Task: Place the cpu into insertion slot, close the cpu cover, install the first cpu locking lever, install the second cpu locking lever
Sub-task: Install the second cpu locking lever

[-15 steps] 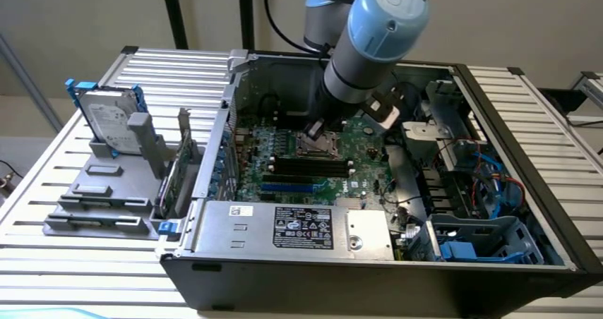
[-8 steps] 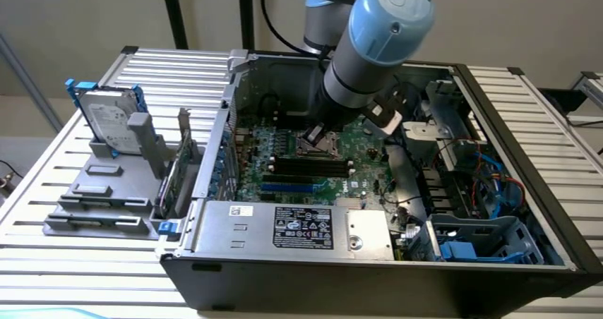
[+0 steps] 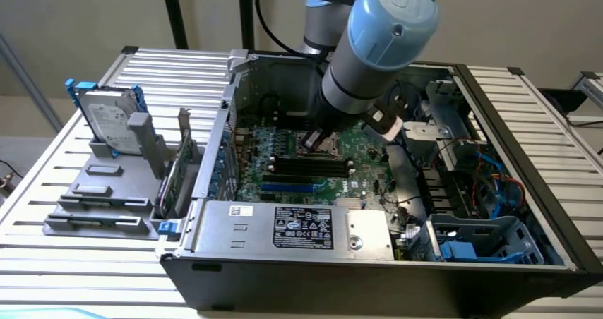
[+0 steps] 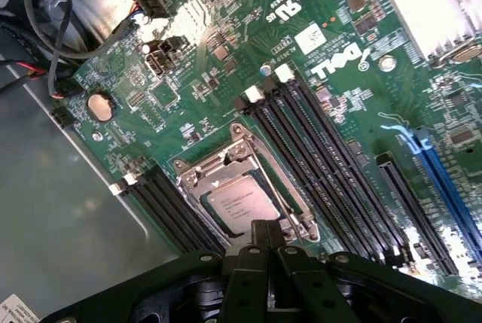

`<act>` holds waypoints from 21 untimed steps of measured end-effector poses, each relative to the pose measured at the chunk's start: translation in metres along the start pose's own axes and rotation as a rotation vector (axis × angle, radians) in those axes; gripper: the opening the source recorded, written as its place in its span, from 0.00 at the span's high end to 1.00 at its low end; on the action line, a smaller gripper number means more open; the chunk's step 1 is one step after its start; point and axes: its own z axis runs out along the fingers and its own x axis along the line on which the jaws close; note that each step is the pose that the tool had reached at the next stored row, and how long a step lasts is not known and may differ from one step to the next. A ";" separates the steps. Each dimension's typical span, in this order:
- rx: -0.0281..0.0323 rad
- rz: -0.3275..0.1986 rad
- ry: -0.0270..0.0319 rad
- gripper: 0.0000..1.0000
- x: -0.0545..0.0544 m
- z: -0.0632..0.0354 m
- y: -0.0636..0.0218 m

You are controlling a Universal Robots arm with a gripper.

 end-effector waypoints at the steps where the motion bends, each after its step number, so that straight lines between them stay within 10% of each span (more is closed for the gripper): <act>1: -0.0001 0.000 -0.0001 0.89 -0.002 -0.0015 -0.0001; 21: 0.0031 0.002 0.0057 0.89 -0.029 -0.0101 -0.0217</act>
